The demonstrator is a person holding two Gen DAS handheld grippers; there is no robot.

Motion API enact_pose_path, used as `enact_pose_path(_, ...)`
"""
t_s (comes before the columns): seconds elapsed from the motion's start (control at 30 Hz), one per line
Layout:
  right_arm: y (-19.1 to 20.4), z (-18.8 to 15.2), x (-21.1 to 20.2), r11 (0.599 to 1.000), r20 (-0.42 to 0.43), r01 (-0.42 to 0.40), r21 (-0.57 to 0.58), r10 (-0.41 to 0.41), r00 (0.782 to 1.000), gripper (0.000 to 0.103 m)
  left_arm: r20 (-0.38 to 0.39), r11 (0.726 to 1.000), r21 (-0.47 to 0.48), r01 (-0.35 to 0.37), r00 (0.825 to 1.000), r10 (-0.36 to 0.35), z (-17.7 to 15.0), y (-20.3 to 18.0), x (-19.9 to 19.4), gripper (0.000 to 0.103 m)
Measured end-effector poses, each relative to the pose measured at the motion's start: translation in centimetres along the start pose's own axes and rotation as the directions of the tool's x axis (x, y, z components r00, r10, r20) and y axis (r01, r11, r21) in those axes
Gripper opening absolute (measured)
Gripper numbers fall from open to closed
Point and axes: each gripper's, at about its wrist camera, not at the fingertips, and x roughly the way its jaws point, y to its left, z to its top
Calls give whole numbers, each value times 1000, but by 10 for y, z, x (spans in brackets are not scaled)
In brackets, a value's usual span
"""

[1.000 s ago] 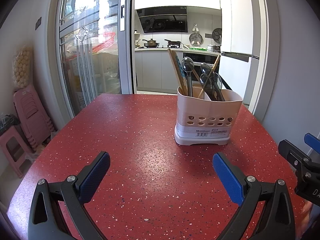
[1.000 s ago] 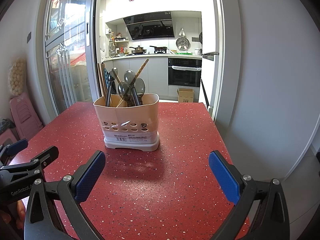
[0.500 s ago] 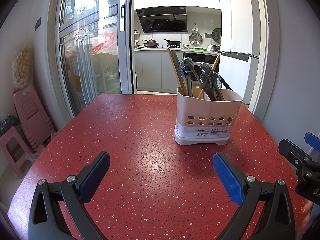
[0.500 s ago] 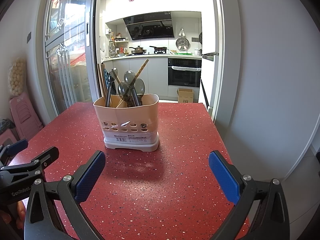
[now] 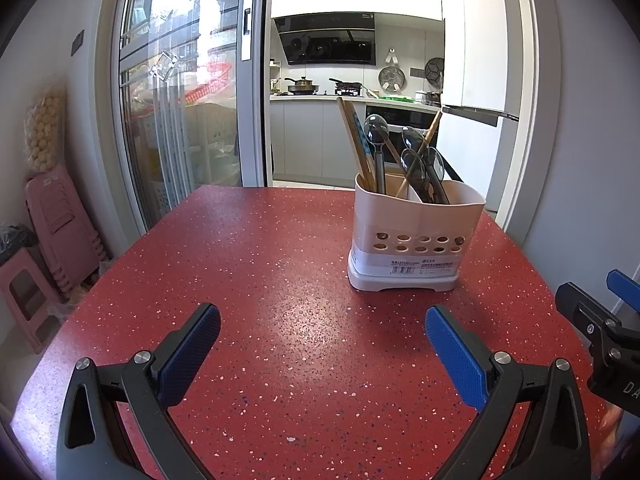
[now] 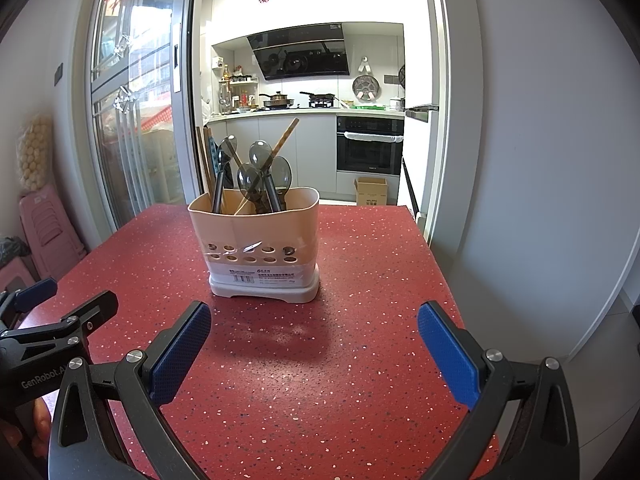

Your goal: Organize utensils

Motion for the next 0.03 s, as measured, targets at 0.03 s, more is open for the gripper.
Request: enact_pose_path(0.03,0,0,0,1000,-1,0,0,0,1000,103,-1,1000,2,1,1000,-1,-1,0,0,103)
